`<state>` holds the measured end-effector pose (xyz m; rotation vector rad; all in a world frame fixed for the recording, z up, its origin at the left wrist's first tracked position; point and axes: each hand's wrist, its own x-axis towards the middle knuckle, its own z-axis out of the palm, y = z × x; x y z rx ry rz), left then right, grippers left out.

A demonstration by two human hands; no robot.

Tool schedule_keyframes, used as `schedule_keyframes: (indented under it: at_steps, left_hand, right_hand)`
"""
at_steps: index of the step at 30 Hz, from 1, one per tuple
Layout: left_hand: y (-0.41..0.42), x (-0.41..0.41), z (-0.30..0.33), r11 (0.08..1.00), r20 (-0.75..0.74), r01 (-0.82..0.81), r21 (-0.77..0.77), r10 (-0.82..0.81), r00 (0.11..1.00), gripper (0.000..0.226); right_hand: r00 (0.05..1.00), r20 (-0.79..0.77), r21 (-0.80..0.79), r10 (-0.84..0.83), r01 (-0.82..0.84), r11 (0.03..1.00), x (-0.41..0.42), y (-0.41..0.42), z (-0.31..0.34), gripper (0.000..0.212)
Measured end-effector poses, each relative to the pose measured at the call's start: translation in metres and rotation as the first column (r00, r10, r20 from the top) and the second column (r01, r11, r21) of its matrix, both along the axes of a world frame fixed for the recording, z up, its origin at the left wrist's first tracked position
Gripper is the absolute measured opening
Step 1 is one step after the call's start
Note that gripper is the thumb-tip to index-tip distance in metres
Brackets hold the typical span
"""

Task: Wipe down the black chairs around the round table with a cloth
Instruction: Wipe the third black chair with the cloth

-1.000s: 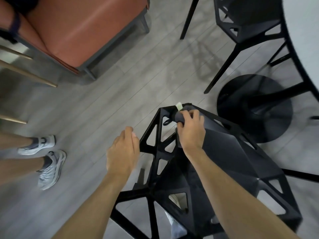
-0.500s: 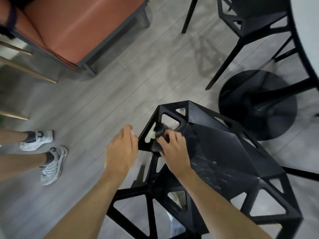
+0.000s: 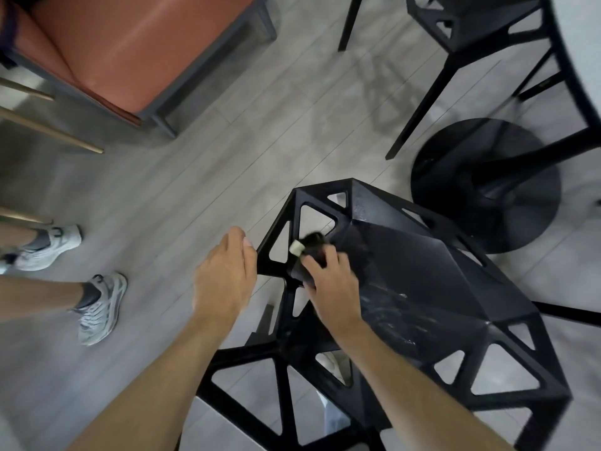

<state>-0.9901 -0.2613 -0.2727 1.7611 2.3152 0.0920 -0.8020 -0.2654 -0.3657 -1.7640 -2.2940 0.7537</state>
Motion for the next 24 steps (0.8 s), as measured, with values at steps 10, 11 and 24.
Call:
schedule_keyframes:
  at_steps: [10,11,24]
  left_hand:
    - [0.001,0.0,0.001,1.0,-0.019,0.006,-0.018,-0.006,1.0,0.031]
    - [0.0,0.0,0.001,1.0,-0.02,0.006,-0.018,-0.006,1.0,0.031]
    - [0.0,0.002,0.003,1.0,-0.02,0.021,-0.004,-0.021,1.0,0.031]
  right_hand:
    - [0.972,0.016,0.002,-0.235,0.235,0.972,0.034,0.036,0.009,0.041]
    - [0.966,-0.001,-0.005,-0.26,0.26,0.966,0.023,0.031,0.01,0.041]
    - [0.804,-0.02,0.064,0.594,-0.592,0.803,0.008,-0.062,-0.011,0.056]
